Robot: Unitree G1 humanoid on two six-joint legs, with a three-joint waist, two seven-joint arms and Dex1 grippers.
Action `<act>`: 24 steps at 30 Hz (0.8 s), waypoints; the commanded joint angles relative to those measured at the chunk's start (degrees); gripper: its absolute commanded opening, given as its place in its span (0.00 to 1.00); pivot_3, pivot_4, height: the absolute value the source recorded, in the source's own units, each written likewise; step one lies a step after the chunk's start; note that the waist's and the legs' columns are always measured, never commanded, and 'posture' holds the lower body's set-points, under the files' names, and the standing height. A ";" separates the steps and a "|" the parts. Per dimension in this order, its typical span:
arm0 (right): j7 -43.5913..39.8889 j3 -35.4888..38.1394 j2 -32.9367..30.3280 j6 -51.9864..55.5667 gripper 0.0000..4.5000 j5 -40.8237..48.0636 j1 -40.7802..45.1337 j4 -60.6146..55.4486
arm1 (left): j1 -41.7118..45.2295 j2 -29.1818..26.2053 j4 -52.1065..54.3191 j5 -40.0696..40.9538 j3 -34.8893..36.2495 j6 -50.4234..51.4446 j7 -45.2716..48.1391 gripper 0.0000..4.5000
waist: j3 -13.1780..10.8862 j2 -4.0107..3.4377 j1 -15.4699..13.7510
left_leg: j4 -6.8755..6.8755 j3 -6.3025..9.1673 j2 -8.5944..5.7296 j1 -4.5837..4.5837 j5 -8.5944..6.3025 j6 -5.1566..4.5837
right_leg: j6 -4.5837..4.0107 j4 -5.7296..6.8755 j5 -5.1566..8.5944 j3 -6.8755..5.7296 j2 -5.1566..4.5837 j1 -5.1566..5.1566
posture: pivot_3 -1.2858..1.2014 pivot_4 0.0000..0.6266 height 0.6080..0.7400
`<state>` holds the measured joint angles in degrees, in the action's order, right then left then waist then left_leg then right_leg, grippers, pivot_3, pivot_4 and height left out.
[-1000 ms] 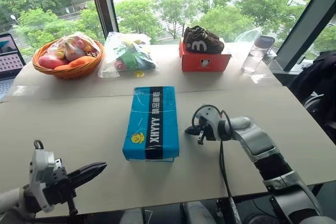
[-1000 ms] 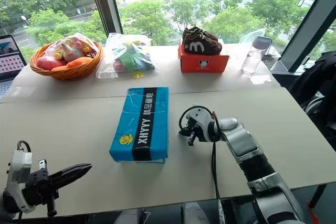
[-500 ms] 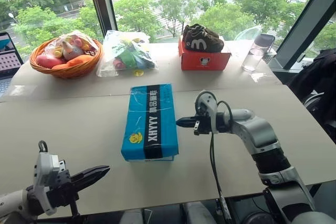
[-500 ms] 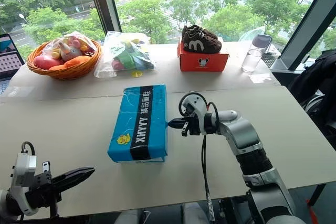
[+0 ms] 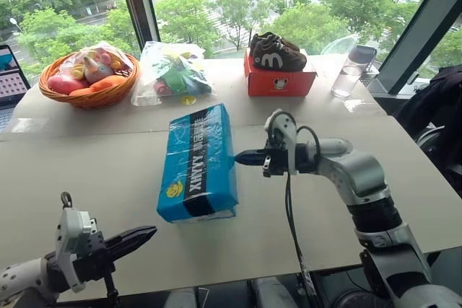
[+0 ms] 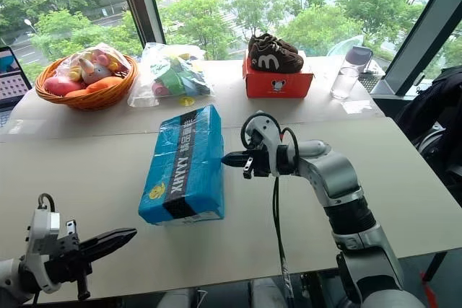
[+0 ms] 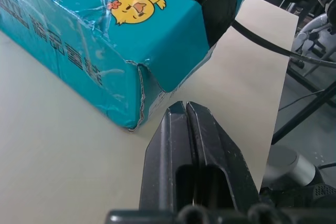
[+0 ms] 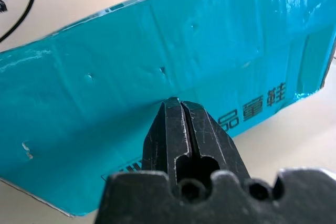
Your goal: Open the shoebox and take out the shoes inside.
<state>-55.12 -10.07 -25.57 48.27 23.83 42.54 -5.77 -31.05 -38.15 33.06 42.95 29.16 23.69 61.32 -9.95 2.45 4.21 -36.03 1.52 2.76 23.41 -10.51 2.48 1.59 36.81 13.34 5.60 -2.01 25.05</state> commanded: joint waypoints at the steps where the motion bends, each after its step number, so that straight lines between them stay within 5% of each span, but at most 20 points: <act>1: 0.13 1.41 0.38 0.24 0.00 1.99 3.24 -2.30 | 0.23 0.35 1.31 0.05 0.16 -1.77 -0.54 0.01 | 0.00 0.00 -0.05 | 0.00 0.00 0.00 0.00 0.00 0.00 | 0.00 0.00 0.00 0.00 0.00 0.00 | 0.52 0.24 1.00; 14: 0.29 -0.82 1.23 -0.13 0.00 1.06 5.07 0.08 | 0.02 0.64 1.39 0.09 0.01 -2.13 -1.75 0.01 | 0.00 0.00 -0.11 | 0.00 0.00 0.00 0.02 0.00 0.00 | 0.00 0.00 -0.01 -0.01 0.00 0.00 | 0.52 0.24 1.00; 20: -4.30 -5.53 2.73 -5.44 0.00 -2.16 15.30 6.42 | -1.10 0.50 2.75 1.34 0.13 -1.29 -1.84 0.01 | -0.03 -0.05 0.43 | 0.00 -0.01 0.03 0.01 0.00 0.00 | -0.03 0.09 -0.02 -0.01 0.03 0.07 | 0.52 0.24 1.00; 24: -6.26 -10.69 9.87 -16.00 0.00 -8.39 27.71 20.02 | -3.57 0.76 4.45 2.17 1.25 -1.62 -1.36 0.01 | -0.05 -0.07 1.46 | 0.04 -0.03 0.07 -0.02 0.00 0.00 | -0.08 0.10 -0.03 -0.01 0.05 0.08 | 0.52 0.24 1.00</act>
<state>-60.76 -19.96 -17.58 37.68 17.62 66.13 11.02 -34.01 -37.30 35.22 43.60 29.17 22.58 59.46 -10.00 2.37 5.67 -35.99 1.48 2.84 23.38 -10.50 2.48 1.51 36.96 13.30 5.59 -1.95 25.16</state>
